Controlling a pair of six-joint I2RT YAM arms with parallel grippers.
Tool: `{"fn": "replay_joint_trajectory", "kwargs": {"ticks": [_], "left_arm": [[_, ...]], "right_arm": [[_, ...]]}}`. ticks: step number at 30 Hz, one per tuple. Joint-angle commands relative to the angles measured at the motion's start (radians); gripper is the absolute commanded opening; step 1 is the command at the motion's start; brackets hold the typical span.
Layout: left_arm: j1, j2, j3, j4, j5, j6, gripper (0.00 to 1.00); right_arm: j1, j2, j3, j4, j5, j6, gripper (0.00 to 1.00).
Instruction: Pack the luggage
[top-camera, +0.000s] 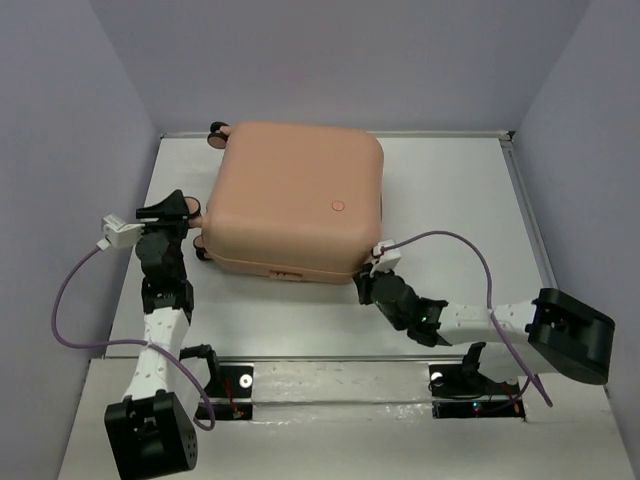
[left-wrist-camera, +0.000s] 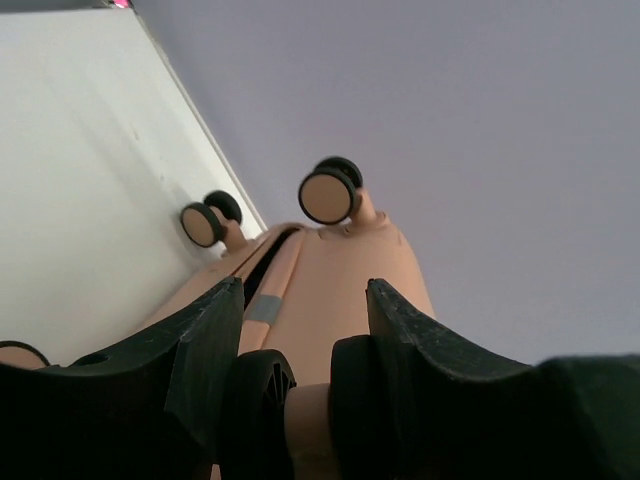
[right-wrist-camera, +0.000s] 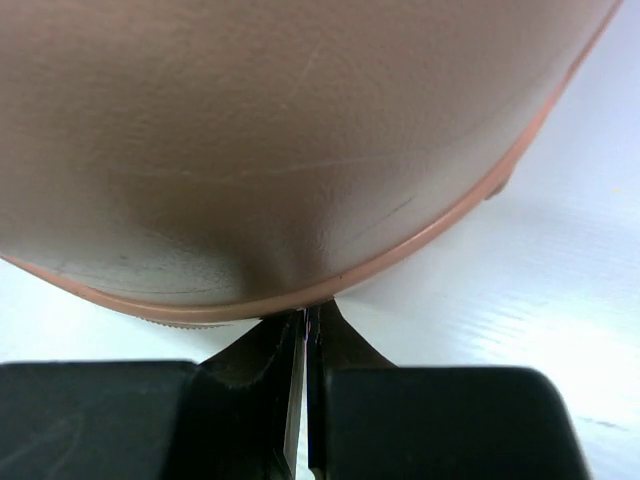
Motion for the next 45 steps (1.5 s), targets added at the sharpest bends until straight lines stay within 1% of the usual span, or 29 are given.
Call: {"fn": "replay_joint_trajectory", "kwargs": {"ticks": [1,2,3,6,7,8,9,10,11,12,13,16,19,20,22,23,24,25,27,28,29,31,32,34,35,36,37,41,45], "left_arm": [[-0.064,0.029,0.106,-0.117,0.291,0.107,0.06],[-0.055,0.041,0.121,-0.126,0.293,0.110,0.06],[-0.053,0.058,0.150,-0.140,0.273,0.123,0.06],[-0.043,0.081,0.175,-0.178,0.272,0.147,0.06],[-0.038,0.096,0.196,-0.199,0.259,0.165,0.09],[-0.034,0.103,0.202,-0.228,0.264,0.179,0.37],[-0.029,0.109,0.219,-0.247,0.270,0.195,0.50],[-0.023,0.103,0.230,-0.267,0.265,0.224,0.76],[-0.014,0.091,0.236,-0.297,0.258,0.242,0.89],[-0.011,0.075,0.262,-0.322,0.243,0.265,0.98],[-0.009,0.057,0.283,-0.354,0.197,0.291,0.99],[-0.007,-0.061,0.374,-0.478,0.114,0.415,0.99],[-0.009,-0.109,0.473,-0.520,0.118,0.474,0.99],[-0.013,-0.126,0.488,-0.514,0.197,0.486,0.99],[-0.093,-0.138,0.495,-0.493,0.315,0.523,0.99],[-0.143,-0.143,0.489,-0.486,0.321,0.544,0.98],[-0.226,-0.144,0.471,-0.488,0.302,0.590,0.96],[-0.394,-0.144,0.457,-0.494,0.213,0.607,0.94],[-0.562,-0.134,0.425,-0.503,0.119,0.641,0.89],[-0.696,-0.124,0.398,-0.509,-0.014,0.638,0.87],[-0.746,-0.123,0.367,-0.500,-0.049,0.626,0.85],[-0.823,-0.118,0.344,-0.464,-0.052,0.626,0.79],[-0.893,-0.105,0.325,-0.433,-0.025,0.633,0.69],[-0.966,-0.083,0.308,-0.423,-0.005,0.646,0.62],[-1.000,-0.065,0.296,-0.423,-0.002,0.652,0.51],[-1.064,-0.058,0.256,-0.422,-0.009,0.649,0.44],[-1.090,-0.052,0.232,-0.413,-0.030,0.637,0.36],[-1.124,-0.058,0.098,-0.396,-0.110,0.526,0.24],[-1.124,-0.048,0.017,-0.376,-0.196,0.448,0.19]], "right_arm": [[0.140,0.061,0.024,0.211,-0.207,0.046,0.07],[0.111,0.015,0.033,0.189,-0.255,0.041,0.07],[0.035,-0.011,0.038,0.150,-0.289,0.036,0.07],[-0.073,-0.111,0.046,0.097,-0.409,0.021,0.07],[-0.110,-0.128,0.055,0.076,-0.421,-0.002,0.07],[-0.122,-0.142,0.069,0.051,-0.434,-0.017,0.07],[-0.134,-0.148,0.102,0.002,-0.446,-0.029,0.07],[-0.144,-0.150,0.115,-0.010,-0.457,-0.046,0.07],[-0.159,-0.148,0.125,-0.018,-0.480,-0.056,0.07],[-0.168,-0.145,0.150,-0.036,-0.493,-0.062,0.07],[-0.177,-0.137,0.164,-0.049,-0.503,-0.068,0.07],[-0.223,-0.136,0.199,-0.079,-0.547,-0.083,0.07],[-0.257,-0.131,0.222,-0.107,-0.584,-0.091,0.07],[-0.271,-0.122,0.234,-0.108,-0.602,-0.091,0.07],[-0.312,-0.111,0.245,-0.108,-0.625,-0.085,0.07],[-0.326,-0.104,0.251,-0.110,-0.639,-0.083,0.07],[-0.352,-0.090,0.265,-0.108,-0.659,-0.085,0.07],[-0.363,-0.084,0.273,-0.110,-0.668,-0.082,0.07],[-0.375,-0.082,0.287,-0.118,-0.682,-0.080,0.07],[-0.389,-0.085,0.288,-0.119,-0.684,-0.079,0.07],[-0.389,-0.091,0.293,-0.131,-0.685,-0.077,0.07],[-0.389,-0.097,0.291,-0.142,-0.685,-0.076,0.07],[-0.389,-0.100,0.284,-0.145,-0.684,-0.070,0.07],[-0.389,-0.102,0.279,-0.145,-0.679,-0.063,0.07],[-0.389,-0.102,0.274,-0.145,-0.675,-0.063,0.07],[-0.389,-0.102,0.273,-0.147,-0.670,-0.063,0.07],[-0.389,-0.105,0.268,-0.148,-0.667,-0.063,0.07],[-0.389,-0.122,0.254,-0.170,-0.652,-0.073,0.07],[-0.389,-0.145,0.224,-0.182,-0.664,-0.070,0.07]]}}
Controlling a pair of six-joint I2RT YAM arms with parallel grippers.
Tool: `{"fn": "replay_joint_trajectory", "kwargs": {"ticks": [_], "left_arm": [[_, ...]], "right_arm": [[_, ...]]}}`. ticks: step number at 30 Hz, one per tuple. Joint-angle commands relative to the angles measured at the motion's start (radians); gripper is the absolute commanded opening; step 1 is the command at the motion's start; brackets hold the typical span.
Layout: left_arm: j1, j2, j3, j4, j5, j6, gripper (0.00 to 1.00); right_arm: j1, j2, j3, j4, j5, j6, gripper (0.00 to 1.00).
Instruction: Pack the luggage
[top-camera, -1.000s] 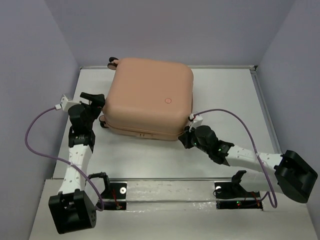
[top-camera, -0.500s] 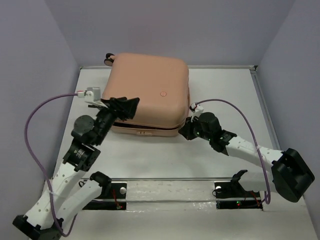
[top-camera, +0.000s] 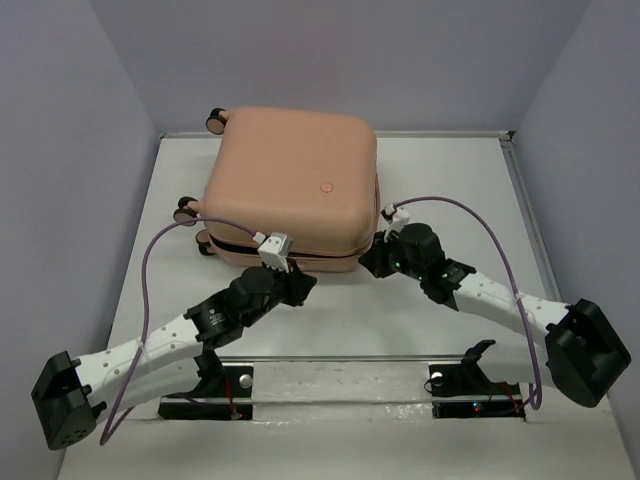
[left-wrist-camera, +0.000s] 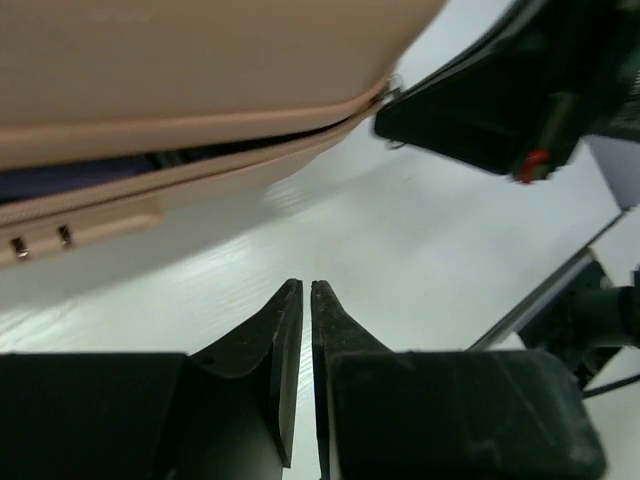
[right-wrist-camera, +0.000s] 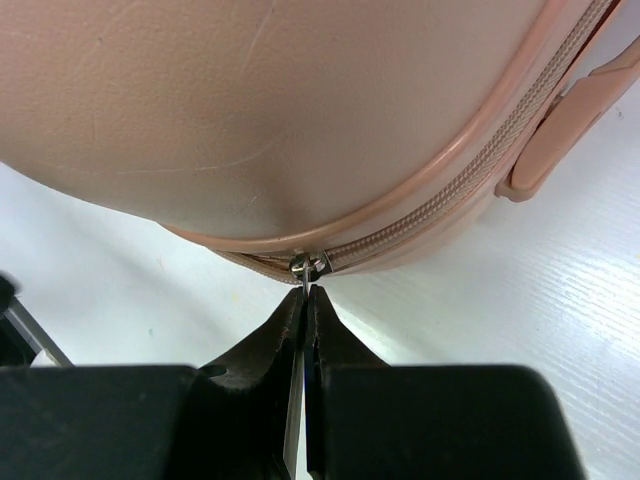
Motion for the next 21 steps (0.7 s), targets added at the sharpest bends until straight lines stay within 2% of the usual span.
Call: {"fn": "replay_joint_trajectory", "kwargs": {"ticks": [1,6,16,21], "left_arm": [[0.000,0.005,-0.067,0.084,-0.141,-0.096,0.19],[0.023,0.080,-0.070,0.074,-0.202,-0.137,0.19],[0.224,0.218,-0.009,0.180,-0.117,-0.059,0.21],[0.229,0.313,0.051,0.226,-0.117,-0.030,0.21]], "right_arm": [[-0.008,-0.086,0.020,0.148,-0.009,0.004,0.07],[-0.008,-0.137,-0.028,0.142,-0.014,0.007,0.07],[-0.008,-0.166,-0.063,0.133,-0.039,0.004,0.07],[-0.008,-0.187,-0.100,0.154,-0.078,0.036,0.07]]}}
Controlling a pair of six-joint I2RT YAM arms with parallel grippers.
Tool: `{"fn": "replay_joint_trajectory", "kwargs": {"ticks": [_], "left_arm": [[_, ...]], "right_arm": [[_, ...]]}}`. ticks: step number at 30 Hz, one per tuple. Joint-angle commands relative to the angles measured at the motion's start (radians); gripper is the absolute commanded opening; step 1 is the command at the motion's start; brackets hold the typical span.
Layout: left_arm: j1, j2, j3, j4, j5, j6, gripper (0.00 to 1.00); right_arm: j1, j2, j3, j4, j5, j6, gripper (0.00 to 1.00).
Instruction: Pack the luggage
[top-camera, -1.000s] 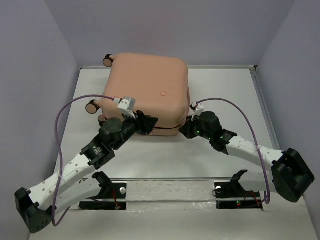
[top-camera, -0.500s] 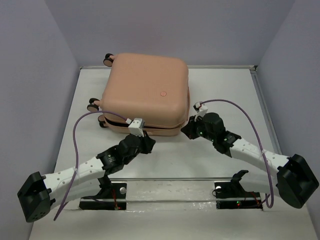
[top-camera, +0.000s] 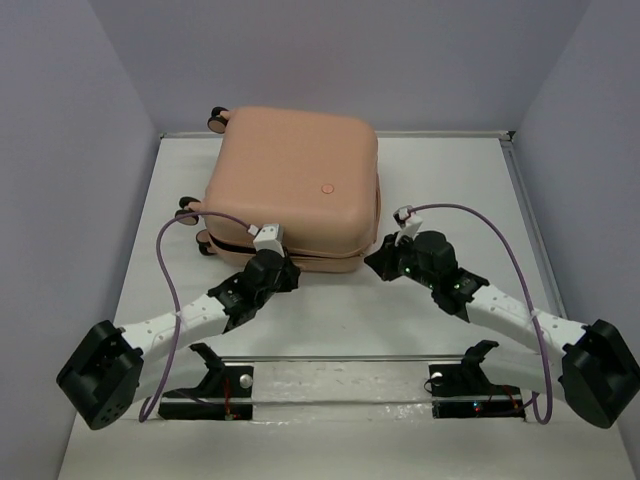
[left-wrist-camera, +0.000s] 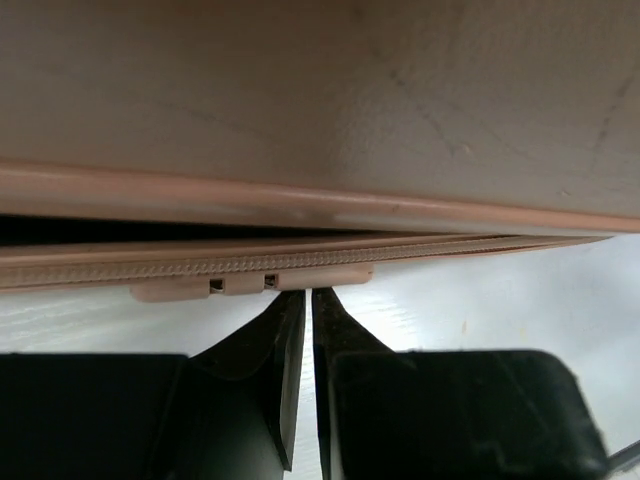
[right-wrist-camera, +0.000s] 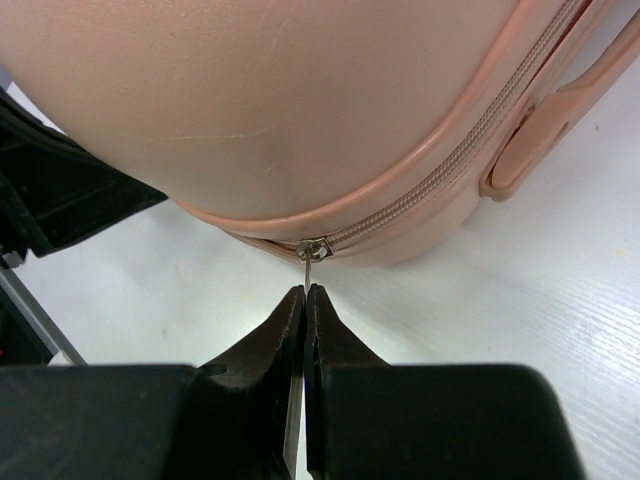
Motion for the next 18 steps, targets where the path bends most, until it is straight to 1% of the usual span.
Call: {"fn": "replay_joint_trajectory", "kwargs": {"ticks": [1,4,5,7,8,10,14,15,18], "left_arm": [[0.016,0.049,0.111,0.155,-0.040,0.052,0.21],[0.019,0.084,0.136,0.175,-0.043,0.063,0.21],[0.022,0.099,0.149,0.183,-0.041,0.064,0.21],[0.024,0.113,0.172,0.188,-0.040,0.069,0.21],[0.027,0.124,0.179,0.195,-0.041,0.071,0.21],[0.031,0.135,0.185,0.205,-0.040,0.071,0.21],[0.044,0.162,0.203,0.243,-0.021,0.068,0.21],[0.047,0.167,0.212,0.249,-0.018,0.066,0.21],[0.047,0.193,0.234,0.263,0.000,0.069,0.20]], "right_arm": [[0.009,-0.065,-0.022,0.113,-0.078,0.034,0.07],[0.047,-0.097,-0.046,0.102,-0.068,0.050,0.07],[0.077,-0.100,-0.050,0.098,-0.065,0.056,0.07],[0.120,-0.100,-0.057,0.096,-0.036,0.061,0.07],[0.168,-0.088,-0.057,0.096,-0.021,0.062,0.07],[0.213,-0.067,-0.053,0.104,0.037,0.065,0.07],[0.274,-0.007,-0.045,0.147,0.100,0.084,0.07],[0.304,-0.007,-0.043,0.160,0.154,0.082,0.07],[0.349,-0.017,-0.042,0.203,0.171,0.044,0.07]]}}
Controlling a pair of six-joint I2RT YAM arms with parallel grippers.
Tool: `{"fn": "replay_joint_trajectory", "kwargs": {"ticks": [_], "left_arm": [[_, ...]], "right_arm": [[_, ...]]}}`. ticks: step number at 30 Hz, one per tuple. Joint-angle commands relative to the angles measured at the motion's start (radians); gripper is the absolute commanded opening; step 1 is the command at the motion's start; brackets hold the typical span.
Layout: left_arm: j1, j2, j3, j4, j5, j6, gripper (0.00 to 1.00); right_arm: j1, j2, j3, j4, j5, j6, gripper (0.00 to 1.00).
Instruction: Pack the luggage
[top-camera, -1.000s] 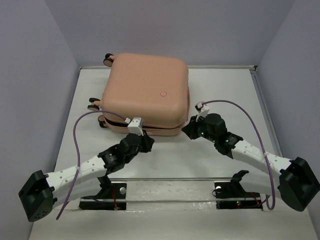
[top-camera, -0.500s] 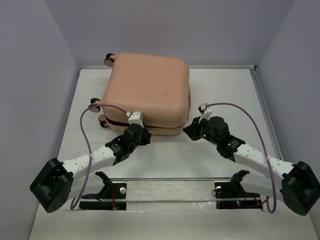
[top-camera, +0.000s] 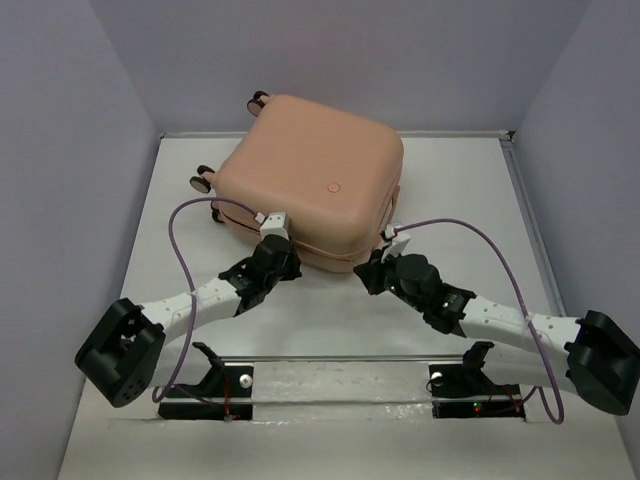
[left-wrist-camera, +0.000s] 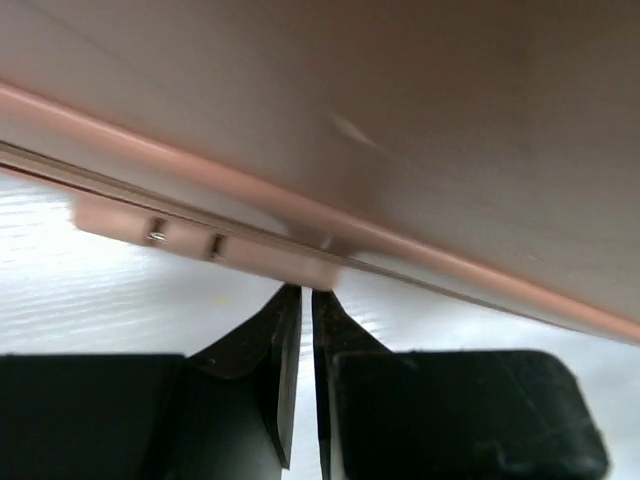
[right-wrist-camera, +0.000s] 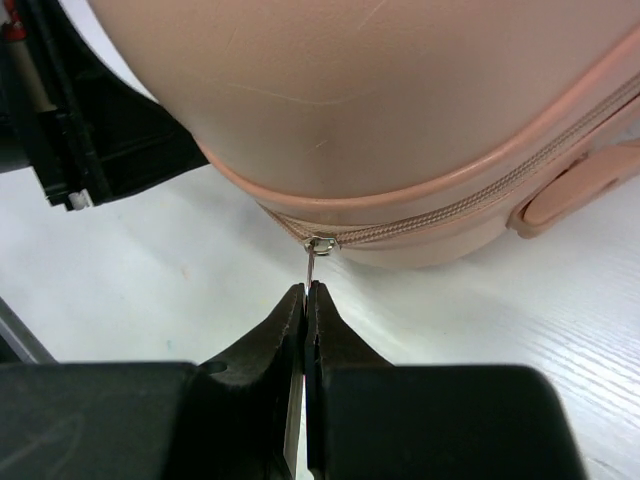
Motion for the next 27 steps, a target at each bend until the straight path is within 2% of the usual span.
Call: {"fn": "replay_joint_trajectory", "kwargs": {"ticks": [1,3,8,10,11,13,14,18,22,27], "left_arm": [[0.004,0.030,0.129,0.276,0.007,0.005,0.20],[0.004,0.041,0.137,0.290,0.019,0.003,0.20],[0.009,-0.016,0.099,0.293,0.007,-0.012,0.23],[0.042,-0.053,0.069,0.276,0.028,-0.036,0.32],[0.059,-0.092,0.034,0.258,0.060,-0.068,0.41],[0.113,-0.135,-0.012,0.250,0.088,-0.101,0.51],[0.134,-0.186,-0.064,0.244,0.113,-0.118,0.59],[0.242,-0.301,-0.174,0.252,0.162,-0.174,0.74],[0.344,-0.373,-0.216,0.264,0.193,-0.225,0.77],[0.461,-0.380,-0.195,0.269,0.151,-0.259,0.73]], "right_arm": [[0.132,-0.016,0.024,0.106,-0.124,-0.010,0.07],[0.133,-0.004,0.051,0.089,-0.140,-0.017,0.07],[0.133,0.004,0.054,-0.012,-0.003,-0.012,0.07],[0.111,0.001,0.053,-0.021,-0.006,-0.009,0.07],[0.111,-0.002,0.048,-0.021,-0.011,-0.009,0.07],[0.093,-0.008,0.047,-0.026,-0.014,-0.009,0.07],[0.093,-0.016,0.042,-0.026,-0.015,-0.012,0.07],[0.062,-0.045,0.033,-0.035,-0.038,-0.018,0.07],[0.051,-0.059,0.030,-0.044,-0.051,-0.024,0.07],[0.051,-0.060,0.024,-0.046,-0.066,-0.020,0.07]]}}
